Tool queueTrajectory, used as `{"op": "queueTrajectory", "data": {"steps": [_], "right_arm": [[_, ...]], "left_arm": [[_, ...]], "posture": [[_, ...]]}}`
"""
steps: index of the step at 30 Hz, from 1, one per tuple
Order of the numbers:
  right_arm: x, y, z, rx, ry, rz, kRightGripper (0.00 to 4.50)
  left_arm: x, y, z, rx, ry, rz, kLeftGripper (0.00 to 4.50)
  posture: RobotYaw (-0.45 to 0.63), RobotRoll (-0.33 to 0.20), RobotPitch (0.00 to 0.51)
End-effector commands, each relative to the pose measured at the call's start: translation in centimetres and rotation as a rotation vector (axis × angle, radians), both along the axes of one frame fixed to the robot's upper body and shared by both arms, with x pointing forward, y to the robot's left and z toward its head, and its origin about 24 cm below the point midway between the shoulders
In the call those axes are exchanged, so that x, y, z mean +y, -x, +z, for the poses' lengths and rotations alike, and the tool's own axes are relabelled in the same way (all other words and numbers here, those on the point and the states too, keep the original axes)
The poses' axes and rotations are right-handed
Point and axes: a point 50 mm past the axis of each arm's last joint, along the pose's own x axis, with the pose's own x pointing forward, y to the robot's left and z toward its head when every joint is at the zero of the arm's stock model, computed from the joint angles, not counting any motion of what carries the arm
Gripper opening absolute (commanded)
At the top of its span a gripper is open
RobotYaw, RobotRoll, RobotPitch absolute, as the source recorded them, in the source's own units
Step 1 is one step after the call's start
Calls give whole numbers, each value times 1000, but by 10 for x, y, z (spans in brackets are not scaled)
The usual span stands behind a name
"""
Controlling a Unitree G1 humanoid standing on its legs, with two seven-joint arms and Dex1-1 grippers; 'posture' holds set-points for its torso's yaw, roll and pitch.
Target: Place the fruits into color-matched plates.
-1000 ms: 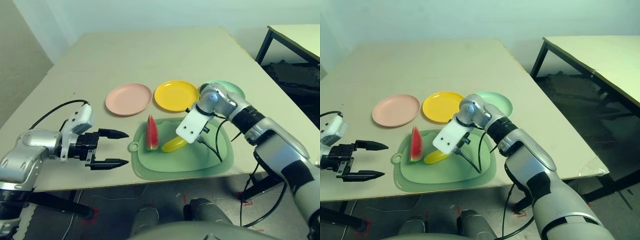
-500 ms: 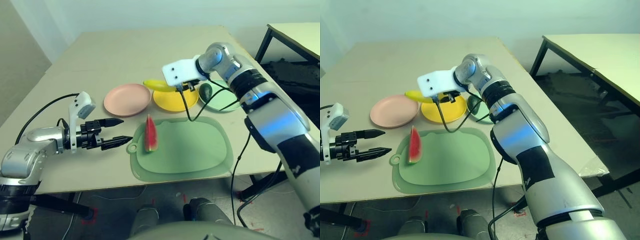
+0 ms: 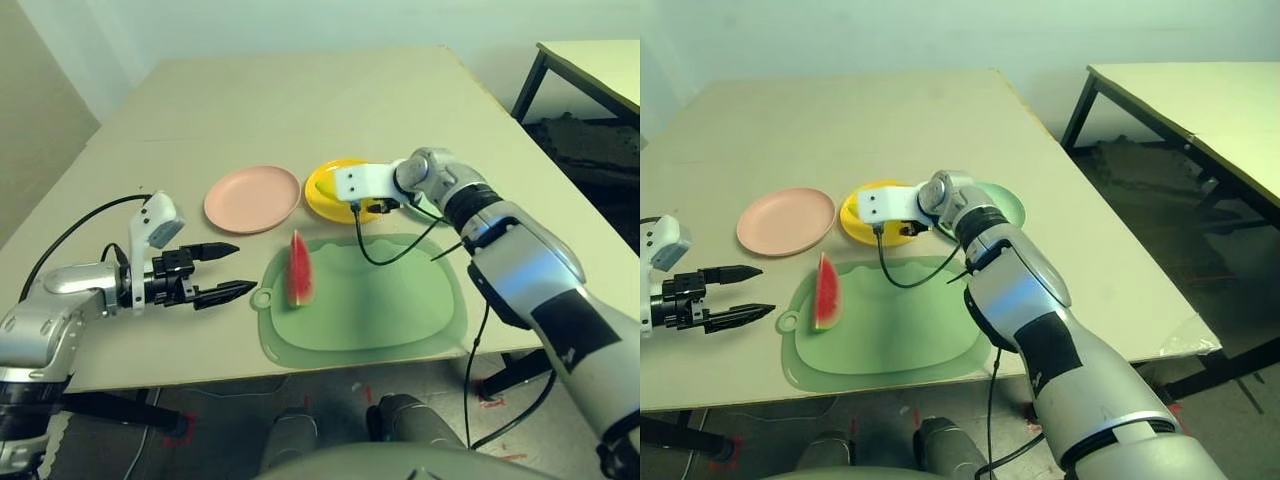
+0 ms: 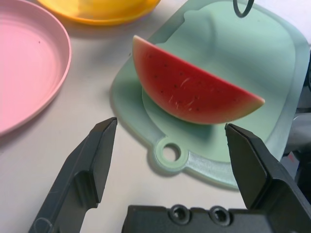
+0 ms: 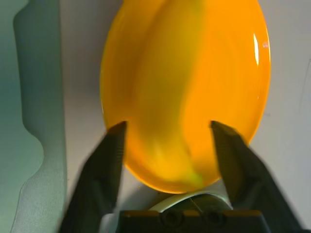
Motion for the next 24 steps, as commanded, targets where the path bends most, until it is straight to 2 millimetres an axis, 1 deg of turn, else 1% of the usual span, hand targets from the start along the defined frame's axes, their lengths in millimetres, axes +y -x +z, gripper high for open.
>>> {"op": "queueTrajectory", "data": {"steps": [1,2,4,7,11,14,17,19,20,22,24], "right_arm": [[-2,-2,10,-34,-8,27,4456],[-2,-2,11,-39,-5,35,4456],[-1,-2,23,-76,17,111,4456],[2,3,41,-142,91,283,4456],[14,20,55,-155,164,578,4456],[22,30,60,-140,149,693,4456],[25,31,64,-139,93,695,4456],[19,29,65,-123,12,648,4456],[15,28,65,-108,-30,620,4456],[-1,24,63,-23,-168,511,4456],[-24,19,62,80,-365,353,4456]], "left_arm": [[1,0,-7,2,-46,-28,4500],[1,0,-7,0,-46,-34,4500],[0,-1,-7,-5,-38,-51,4500],[1,-1,-7,-1,-38,-82,4500],[4,3,-6,9,-11,-167,4500],[6,5,-7,10,10,-209,4500],[5,4,-7,-6,39,-208,4500],[5,5,-7,-19,34,-209,4500],[5,6,-7,-23,33,-207,4500],[6,8,-9,-28,34,-201,4500],[7,11,-11,-27,33,-195,4500]], "posture": [[9,0,46],[9,0,46],[4,0,45],[-6,0,40],[-6,0,40],[-7,0,32],[4,0,30],[17,0,30],[21,0,31],[22,0,36],[23,0,37]]}}
